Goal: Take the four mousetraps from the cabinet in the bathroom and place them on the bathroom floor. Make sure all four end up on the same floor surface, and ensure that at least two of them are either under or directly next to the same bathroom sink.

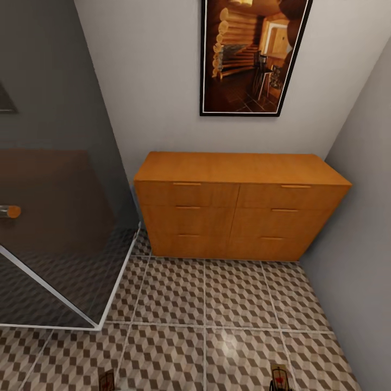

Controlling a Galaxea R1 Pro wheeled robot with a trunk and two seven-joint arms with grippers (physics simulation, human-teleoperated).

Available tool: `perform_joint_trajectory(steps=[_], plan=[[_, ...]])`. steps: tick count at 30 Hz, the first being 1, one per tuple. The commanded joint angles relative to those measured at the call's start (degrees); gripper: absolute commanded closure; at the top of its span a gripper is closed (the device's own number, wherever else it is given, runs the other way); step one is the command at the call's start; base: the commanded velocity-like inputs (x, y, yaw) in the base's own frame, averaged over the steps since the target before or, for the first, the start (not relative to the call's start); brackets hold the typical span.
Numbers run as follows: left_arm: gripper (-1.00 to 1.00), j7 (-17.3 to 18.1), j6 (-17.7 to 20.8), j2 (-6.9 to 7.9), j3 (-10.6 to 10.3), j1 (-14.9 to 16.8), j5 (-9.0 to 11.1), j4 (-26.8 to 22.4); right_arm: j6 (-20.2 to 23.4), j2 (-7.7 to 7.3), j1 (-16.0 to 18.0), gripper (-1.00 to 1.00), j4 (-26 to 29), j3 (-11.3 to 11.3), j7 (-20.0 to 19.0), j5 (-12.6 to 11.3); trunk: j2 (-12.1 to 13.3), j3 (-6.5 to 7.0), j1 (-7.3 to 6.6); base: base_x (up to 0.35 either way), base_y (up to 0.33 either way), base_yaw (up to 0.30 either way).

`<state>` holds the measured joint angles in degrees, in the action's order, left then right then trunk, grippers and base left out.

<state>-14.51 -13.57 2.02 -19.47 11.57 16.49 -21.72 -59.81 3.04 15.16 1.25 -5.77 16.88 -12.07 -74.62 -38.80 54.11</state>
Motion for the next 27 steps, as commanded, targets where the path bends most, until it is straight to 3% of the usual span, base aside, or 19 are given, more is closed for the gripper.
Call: perform_joint_trajectory(steps=[1, 20, 27], plan=[[1.0, -0.27, -0.24, 0.1, -0.78, 0.03, 0.48, 0.03, -0.19, 0.0, 0.0, 1.0, -0.02, -0.48, -0.08, -0.64, -0.02, -0.04, 0.0, 0.0, 0.0, 0.0], [1.0, -0.35, -0.37, 0.88, -1.33, 0.03, 0.48, 0.45, -0.19, -0.09, -0.02, 1.0, -0.02, -0.53, -1.67, -0.5, -0.02, -0.04, 0.0, 0.0, 0.0, 0.0], [1.0, -0.42, -0.42, 0.96, -1.28, 0.03, 0.48, 2.73, -0.19, -0.05, -0.01, 1.0, -0.02, -0.47, -1.92, -0.56, -0.02, -0.04, 0.0, 0.0, 0.0, 0.0]])
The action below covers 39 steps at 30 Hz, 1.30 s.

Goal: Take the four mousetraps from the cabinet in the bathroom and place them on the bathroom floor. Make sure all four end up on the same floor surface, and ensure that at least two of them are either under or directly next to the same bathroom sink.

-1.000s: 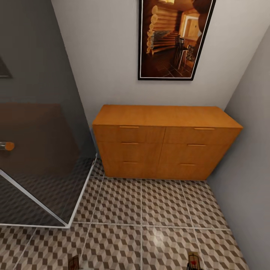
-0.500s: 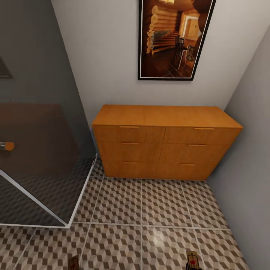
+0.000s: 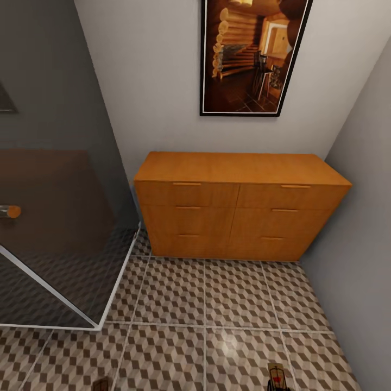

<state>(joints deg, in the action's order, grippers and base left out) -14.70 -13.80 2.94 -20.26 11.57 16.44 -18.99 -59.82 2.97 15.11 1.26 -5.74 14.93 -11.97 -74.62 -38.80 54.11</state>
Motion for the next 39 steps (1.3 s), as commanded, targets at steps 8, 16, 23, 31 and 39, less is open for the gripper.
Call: perform_joint_trajectory(steps=[8, 16, 23, 31, 39], plan=[[1.0, -0.25, -0.17, -0.02, -0.5, 0.03, 0.52, 0.32, -0.18, 0.06, 0.06, 1.0, -0.03, -0.5, 0.03, -0.68, -0.02, -0.04, 0.0, 0.0, 0.0, 0.0], [1.0, -0.25, -0.17, -0.04, -0.55, 0.03, 0.52, 0.36, -0.18, 0.1, 0.03, 1.0, -0.03, -0.5, 0.01, -0.68, -0.02, -0.04, 0.0, 0.0, 0.0, 0.0], [1.0, -0.25, -0.17, -0.04, -0.57, 0.03, 0.52, 0.36, -0.18, -0.02, 0.03, 1.0, -0.06, -0.47, 0.05, -0.68, -0.02, -0.04, 0.0, 0.0, 0.0, 0.0], [1.0, -0.25, -0.17, -0.14, -0.57, 0.03, 0.52, 0.36, -0.18, -0.05, 0.04, 1.0, -0.11, -0.41, 0.1, -0.68, -0.02, -0.04, 0.0, 0.0, 0.0, 0.0], [1.0, -0.25, -0.17, -0.21, -0.57, 0.03, 0.52, 0.41, -0.18, 0.03, 0.03, 1.0, -0.05, -0.43, 0.31, -0.68, -0.02, -0.04, 0.0, 0.0, 0.0, 0.068]])
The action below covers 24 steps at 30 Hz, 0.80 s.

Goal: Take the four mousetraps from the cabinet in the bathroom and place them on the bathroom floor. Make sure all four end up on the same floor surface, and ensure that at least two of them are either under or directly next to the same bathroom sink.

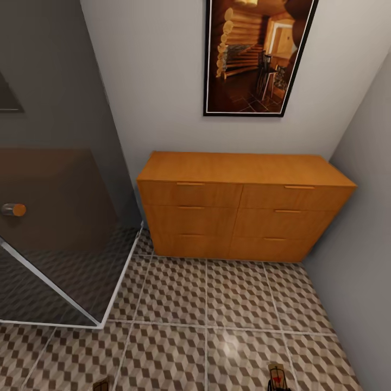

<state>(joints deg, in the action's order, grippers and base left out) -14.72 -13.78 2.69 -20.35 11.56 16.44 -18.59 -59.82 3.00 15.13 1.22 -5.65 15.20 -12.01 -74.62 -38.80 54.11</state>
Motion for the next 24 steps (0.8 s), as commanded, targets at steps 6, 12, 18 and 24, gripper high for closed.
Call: perform_joint_trajectory(steps=[6, 12, 18, 24], plan=[[1.0, -0.22, -0.19, 0.04, -0.48, 0.04, 0.53, 0.04, -0.18, -0.01, -0.01, 1.0, 0.01, -0.51, 0.09, -0.64, -0.02, -0.04, 0.0, 0.0, 0.0, 0.266], [1.0, -0.22, -0.19, -0.04, -0.48, 0.04, 0.53, 0.58, -0.18, -0.01, 0.03, 1.0, 0.01, -0.51, 0.09, -0.64, -0.02, -0.04, 0.0, 0.0, 0.0, 0.281], [1.0, -0.22, -0.19, -0.05, -0.48, 0.04, 0.53, 0.73, -0.18, -0.01, 0.0, 1.0, 0.01, -0.51, 0.06, -0.64, -0.02, 0.04, 0.0, 0.0, 0.0, 0.27], [1.0, -0.22, -0.19, -0.1, -0.48, 0.04, 0.53, 0.75, -0.18, -0.01, 0.0, 1.0, 0.01, -0.51, 0.09, -0.64, -0.02, 0.22, 0.0, 0.0, 0.0, 0.26]])
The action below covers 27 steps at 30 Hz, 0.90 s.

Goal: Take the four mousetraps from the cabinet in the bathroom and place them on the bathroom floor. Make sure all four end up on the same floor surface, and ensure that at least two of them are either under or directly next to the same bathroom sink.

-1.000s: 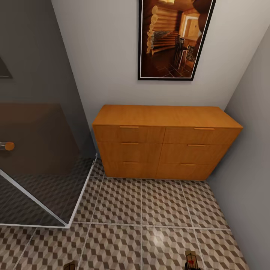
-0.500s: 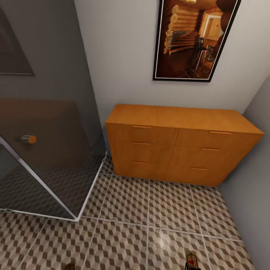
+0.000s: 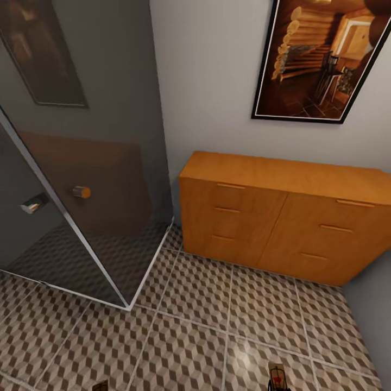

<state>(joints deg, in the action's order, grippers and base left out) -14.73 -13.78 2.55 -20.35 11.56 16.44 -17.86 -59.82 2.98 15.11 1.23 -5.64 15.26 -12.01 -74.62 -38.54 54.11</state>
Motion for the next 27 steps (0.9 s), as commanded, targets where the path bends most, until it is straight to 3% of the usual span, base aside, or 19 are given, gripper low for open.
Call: perform_joint_trajectory(steps=[1, 27], plan=[[1.0, -0.22, -0.19, 0.03, -0.48, 0.04, 0.52, 0.01, -0.18, 0.01, 0.03, 1.0, 0.0, -0.51, 0.04, -0.65, -0.02, -0.01, 0.0, 0.0, 0.0, 0.258], [1.0, -0.18, -0.19, -0.09, -0.53, 0.04, 0.52, 0.1, -0.18, -0.05, 0.02, 1.0, -0.01, -0.5, 0.04, -0.65, -0.02, 0.31, 0.0, 0.0, 0.0, 0.27]])
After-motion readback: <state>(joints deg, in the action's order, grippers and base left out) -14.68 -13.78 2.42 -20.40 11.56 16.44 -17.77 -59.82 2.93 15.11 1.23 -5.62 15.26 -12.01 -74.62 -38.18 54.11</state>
